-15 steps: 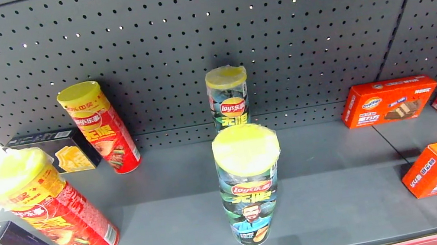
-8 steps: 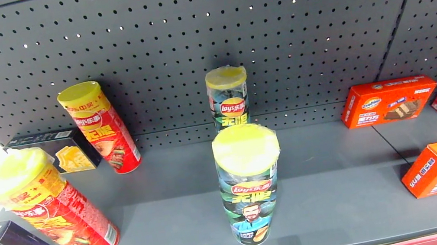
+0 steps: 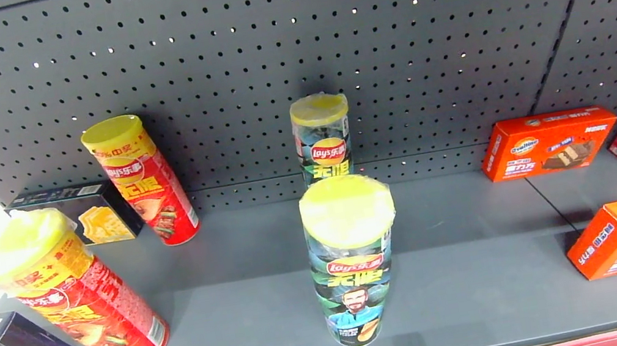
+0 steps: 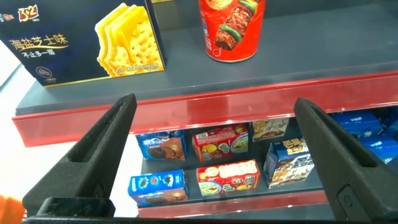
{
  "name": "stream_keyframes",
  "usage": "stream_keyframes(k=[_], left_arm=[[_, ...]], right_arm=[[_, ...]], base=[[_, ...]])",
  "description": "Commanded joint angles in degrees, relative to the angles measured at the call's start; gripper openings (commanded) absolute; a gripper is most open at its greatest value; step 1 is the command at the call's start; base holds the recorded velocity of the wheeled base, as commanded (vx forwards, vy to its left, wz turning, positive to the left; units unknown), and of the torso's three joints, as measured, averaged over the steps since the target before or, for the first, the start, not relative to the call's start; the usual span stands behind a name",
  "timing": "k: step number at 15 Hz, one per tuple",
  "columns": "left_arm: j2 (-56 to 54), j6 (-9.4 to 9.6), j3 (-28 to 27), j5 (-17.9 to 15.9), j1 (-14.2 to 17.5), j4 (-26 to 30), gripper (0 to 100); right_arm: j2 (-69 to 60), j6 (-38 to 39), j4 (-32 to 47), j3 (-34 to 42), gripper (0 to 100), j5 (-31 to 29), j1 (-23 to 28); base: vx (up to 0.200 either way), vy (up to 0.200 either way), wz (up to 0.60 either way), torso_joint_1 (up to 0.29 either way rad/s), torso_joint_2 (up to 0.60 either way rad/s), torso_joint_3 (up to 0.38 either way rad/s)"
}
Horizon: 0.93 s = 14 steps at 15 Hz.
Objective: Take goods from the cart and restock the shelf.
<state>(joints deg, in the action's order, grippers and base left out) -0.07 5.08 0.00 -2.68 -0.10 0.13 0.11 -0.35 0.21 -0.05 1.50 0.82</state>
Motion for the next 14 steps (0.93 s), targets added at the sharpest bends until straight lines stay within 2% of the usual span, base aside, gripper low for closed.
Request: stream_keyframes(k=[1, 3, 4, 5, 6, 9, 11, 14], left_arm=[[0.1, -0.43, 0.0, -0.1, 0.0, 0.0, 100], [0.1, -0.86, 0.0, -0.3, 0.0, 0.0, 100], [0.1, -1.04, 0.0, -0.8, 0.0, 0.0, 100], [0.1, -2.01, 0.0, -2.4, 0.0, 0.0, 100], [0.1, -1.92, 0.0, -2.6, 0.0, 0.0, 100], [0.1, -2.71, 0.0, -1.1, 0.1, 0.0, 100], [0.1, -2.71, 0.0, -1.3, 0.1, 0.0, 100], [0.1, -3.06, 0.0, -1.2, 0.1, 0.0, 100]], right_arm=[[-0.1, -0.1, 0.0, 0.0, 100, 0.0, 0.0], [-0.1, -0.1, 0.1, 0.0, 100, 0.1, 0.0], [-0.1, -0.1, 0.1, 0.0, 100, 0.1, 0.0], [-0.1, -0.1, 0.1, 0.0, 100, 0.1, 0.0], [-0.1, -0.1, 0.1, 0.0, 100, 0.1, 0.0], [-0.1, -0.1, 0.1, 0.0, 100, 0.1, 0.0], [-0.1, -0.1, 0.1, 0.0, 100, 0.1, 0.1], [-0.1, -0.1, 0.1, 0.0, 100, 0.1, 0.0]], base=[[0.000, 0.000, 0.00, 0.000, 0.00, 0.000], [0.000, 0.000, 0.00, 0.000, 0.00, 0.000], [0.000, 0.000, 0.00, 0.000, 0.00, 0.000], [0.000, 0.000, 0.00, 0.000, 0.00, 0.000], [0.000, 0.000, 0.00, 0.000, 0.00, 0.000], [0.000, 0.000, 0.00, 0.000, 0.00, 0.000], [0.000, 0.100, 0.00, 0.001, 0.00, 0.004], [0.000, 0.000, 0.00, 0.000, 0.00, 0.000]])
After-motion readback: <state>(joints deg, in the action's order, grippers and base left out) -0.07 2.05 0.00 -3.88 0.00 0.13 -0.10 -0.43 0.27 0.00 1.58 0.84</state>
